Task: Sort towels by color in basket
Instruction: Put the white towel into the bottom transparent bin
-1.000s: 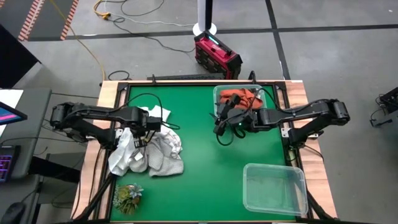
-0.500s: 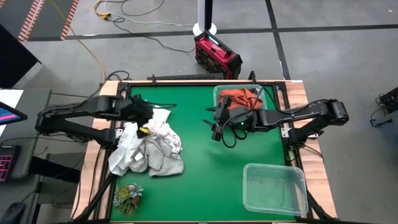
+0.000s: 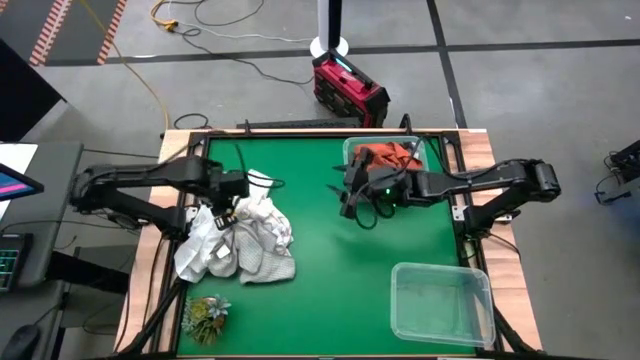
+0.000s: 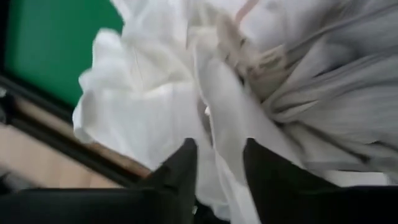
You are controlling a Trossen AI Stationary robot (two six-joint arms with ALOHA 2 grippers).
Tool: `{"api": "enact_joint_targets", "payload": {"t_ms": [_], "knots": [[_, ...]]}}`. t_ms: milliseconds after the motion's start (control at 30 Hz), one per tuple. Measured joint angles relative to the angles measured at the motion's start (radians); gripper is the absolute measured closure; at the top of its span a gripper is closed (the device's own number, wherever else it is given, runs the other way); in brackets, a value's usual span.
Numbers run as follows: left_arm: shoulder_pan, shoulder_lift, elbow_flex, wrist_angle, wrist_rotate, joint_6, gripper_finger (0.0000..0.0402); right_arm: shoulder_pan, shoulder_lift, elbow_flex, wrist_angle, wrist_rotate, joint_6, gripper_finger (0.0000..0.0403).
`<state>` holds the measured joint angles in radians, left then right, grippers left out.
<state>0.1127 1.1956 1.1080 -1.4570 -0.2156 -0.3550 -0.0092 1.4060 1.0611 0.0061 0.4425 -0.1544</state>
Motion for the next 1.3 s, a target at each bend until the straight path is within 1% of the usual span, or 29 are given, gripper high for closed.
{"api": "enact_joint_targets", "payload": {"t_ms": [67, 167, 233, 333, 433, 533, 633, 733, 833, 1000, 1033, 1100, 1133, 1200, 1300], "knots": [[0.0, 0.046, 0.0, -0.022, -0.012, -0.013, 0.0226, -0.025, -0.003, 0.0, -0.01, 0.0, 0.024, 0.0148], [0.001, 0.082, 0.0, -0.021, -0.008, -0.024, 0.018, -0.047, -0.003, 0.0, -0.09, -0.002, 0.038, 0.0148], [0.005, 0.091, 0.0, 0.001, 0.017, -0.024, 0.0164, -0.056, -0.002, 0.0, -0.125, -0.004, 0.038, 0.0148], [0.022, 0.095, 0.0, 0.03, 0.041, -0.02, 0.0158, -0.067, -0.003, 0.0, -0.128, -0.005, 0.041, 0.0148], [0.051, 0.099, -0.019, 0.026, 0.046, -0.009, 0.016, -0.067, -0.003, 0.0, -0.13, -0.005, 0.033, 0.0148], [0.092, 0.089, -0.086, 0.004, 0.051, -0.002, 0.0164, -0.066, -0.003, 0.0, -0.129, -0.007, 0.026, 0.0148], [0.142, 0.064, -0.146, -0.043, 0.028, -0.01, 0.0165, -0.063, -0.003, 0.0, -0.128, -0.012, 0.025, 0.0148], [0.189, 0.026, -0.182, -0.045, 0.01, -0.013, 0.0166, -0.064, -0.003, 0.0, -0.121, -0.011, 0.025, 0.0148], [0.222, -0.007, -0.23, -0.016, 0.022, 0.001, 0.0166, -0.064, -0.003, 0.0, -0.106, -0.011, 0.022, 0.0148], [0.246, -0.033, -0.35, 0.105, 0.105, 0.037, 0.0166, -0.063, -0.003, 0.0, -0.099, -0.011, 0.022, 0.0148], [0.248, -0.032, -0.37, 0.127, 0.111, 0.044, 0.0166, -0.063, -0.003, 0.0, -0.099, -0.011, 0.022, 0.0148], [0.248, -0.03, -0.376, 0.137, 0.09, 0.053, 0.0169, -0.063, -0.003, 0.0, -0.098, -0.011, 0.022, 0.0148], [0.248, -0.031, -0.375, 0.148, 0.09, 0.06, 0.0176, -0.064, -0.003, 0.0, -0.098, -0.011, 0.022, 0.0148], [0.248, -0.035, -0.362, 0.155, 0.09, 0.072, 0.0201, -0.064, -0.003, 0.0, -0.098, -0.01, 0.022, 0.0148], [0.248, -0.049, -0.336, 0.155, 0.088, 0.074, 0.0264, -0.064, -0.003, 0.0, -0.096, -0.01, 0.022, 0.0148]]}}
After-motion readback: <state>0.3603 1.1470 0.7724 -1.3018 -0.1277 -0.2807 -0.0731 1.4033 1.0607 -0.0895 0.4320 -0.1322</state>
